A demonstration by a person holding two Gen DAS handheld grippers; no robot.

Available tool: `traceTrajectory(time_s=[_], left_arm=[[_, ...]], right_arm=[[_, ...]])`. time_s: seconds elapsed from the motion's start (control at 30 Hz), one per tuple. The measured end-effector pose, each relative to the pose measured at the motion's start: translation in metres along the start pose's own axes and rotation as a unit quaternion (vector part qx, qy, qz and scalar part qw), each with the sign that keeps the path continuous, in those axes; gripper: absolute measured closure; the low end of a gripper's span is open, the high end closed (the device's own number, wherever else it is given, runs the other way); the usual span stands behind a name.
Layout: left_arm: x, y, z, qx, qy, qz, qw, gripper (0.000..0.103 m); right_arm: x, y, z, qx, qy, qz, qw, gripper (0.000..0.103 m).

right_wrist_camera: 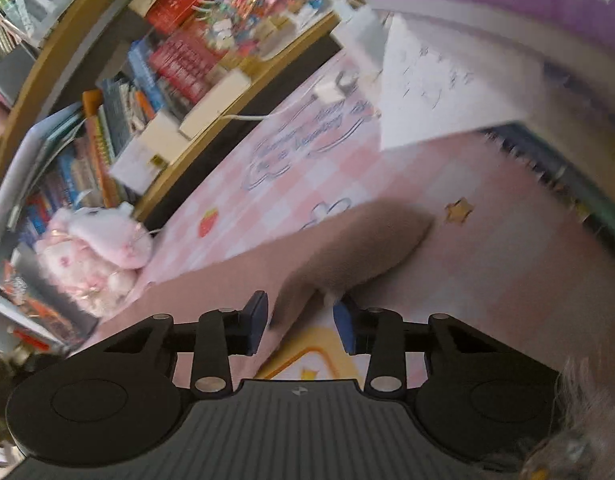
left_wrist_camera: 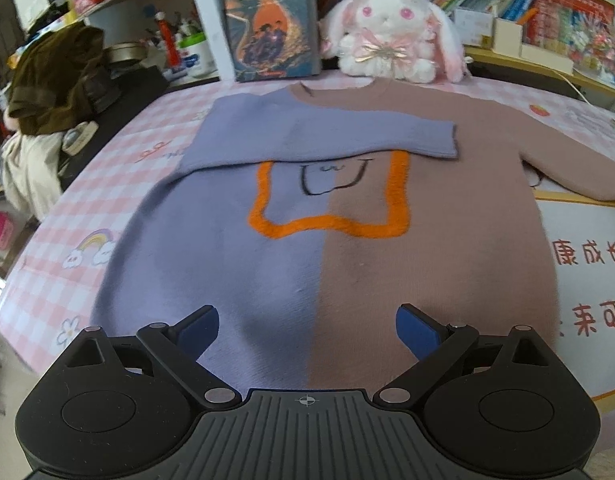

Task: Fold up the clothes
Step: 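Move the right gripper to the mauve sleeve cuff and grasp it, then lift the mauve sleeve with the right gripper and fold it across the body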

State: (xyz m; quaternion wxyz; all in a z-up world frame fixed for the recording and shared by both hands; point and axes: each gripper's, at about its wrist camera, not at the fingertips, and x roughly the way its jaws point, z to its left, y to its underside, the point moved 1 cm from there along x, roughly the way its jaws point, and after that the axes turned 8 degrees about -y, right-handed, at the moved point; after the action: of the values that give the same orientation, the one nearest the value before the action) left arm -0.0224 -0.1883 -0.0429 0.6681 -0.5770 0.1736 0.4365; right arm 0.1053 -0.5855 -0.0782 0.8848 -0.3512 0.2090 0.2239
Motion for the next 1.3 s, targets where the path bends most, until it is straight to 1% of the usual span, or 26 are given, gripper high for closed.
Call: traceTrajectory(time_s=[0.07, 0.2, 0.27, 0.4, 0.43, 0.5, 0.53, 0.6, 0.7, 0.8, 0.97, 1.0, 1.07, 1.1, 1.13, 1.3], left_arm=[[0.0, 0.0, -0.002, 0.006, 0.005, -0.002, 1.0, 0.006], [-0.001, 0.001, 0.002, -0.001, 0.001, -0.001, 1.0, 0.006], [0.0, 0.001, 0.006, -0.007, -0.003, 0.0, 1.0, 0.006], [0.0, 0.003, 0.008, -0.012, -0.004, 0.002, 0.9999, 0.006], [0.0, 0.003, 0.008, -0.013, -0.003, 0.002, 0.9999, 0.006], [0.0, 0.003, 0.008, -0.013, -0.002, 0.001, 0.9999, 0.006], [0.0, 0.003, 0.008, -0.014, -0.001, 0.001, 0.9999, 0.006], [0.0, 0.004, 0.007, -0.015, 0.0, 0.0, 0.9999, 0.006], [-0.001, 0.004, 0.008, -0.016, 0.001, -0.001, 0.9999, 0.006], [-0.001, 0.004, 0.009, -0.02, -0.001, -0.001, 0.9998, 0.006], [0.001, 0.003, 0.01, -0.031, -0.004, 0.002, 0.9995, 0.006], [0.001, 0.003, 0.01, -0.032, -0.003, 0.002, 0.9995, 0.006], [0.001, 0.003, 0.008, -0.03, 0.0, 0.001, 0.9995, 0.006], [0.001, 0.002, 0.008, -0.029, 0.002, 0.0, 0.9996, 0.006], [0.001, 0.002, 0.007, -0.028, 0.003, -0.001, 0.9996, 0.006], [0.004, 0.003, 0.011, -0.034, 0.005, 0.0, 0.9994, 0.006]], right_arm=[[-0.001, -0.001, -0.003, 0.015, -0.003, 0.003, 1.0, 0.068], [-0.004, -0.002, -0.009, 0.042, -0.009, 0.007, 0.999, 0.076], [-0.005, -0.004, -0.011, 0.044, -0.003, 0.002, 0.999, 0.077], [-0.008, -0.006, -0.014, 0.047, 0.007, -0.007, 0.999, 0.077], [-0.007, -0.005, -0.012, 0.051, -0.007, 0.0, 0.999, 0.077], [0.0, 0.0, -0.006, 0.053, -0.038, 0.03, 0.997, 0.074], [0.003, 0.002, -0.003, 0.052, -0.046, 0.043, 0.997, 0.071], [0.001, 0.0, -0.006, 0.052, -0.034, 0.034, 0.998, 0.07], [-0.002, -0.004, -0.01, 0.051, -0.016, 0.02, 0.998, 0.071], [-0.005, -0.007, -0.015, 0.05, 0.002, 0.007, 0.999, 0.077], [-0.01, -0.013, -0.022, 0.048, 0.032, -0.015, 0.998, 0.079], [-0.01, -0.014, -0.023, 0.048, 0.037, -0.018, 0.998, 0.082], [-0.008, -0.011, -0.023, 0.049, 0.032, -0.011, 0.998, 0.089], [-0.007, -0.01, -0.022, 0.049, 0.03, -0.007, 0.998, 0.095], [-0.006, -0.009, -0.022, 0.049, 0.028, -0.003, 0.998, 0.097], [-0.007, -0.014, -0.009, 0.039, -0.003, 0.002, 0.999, 0.098]])
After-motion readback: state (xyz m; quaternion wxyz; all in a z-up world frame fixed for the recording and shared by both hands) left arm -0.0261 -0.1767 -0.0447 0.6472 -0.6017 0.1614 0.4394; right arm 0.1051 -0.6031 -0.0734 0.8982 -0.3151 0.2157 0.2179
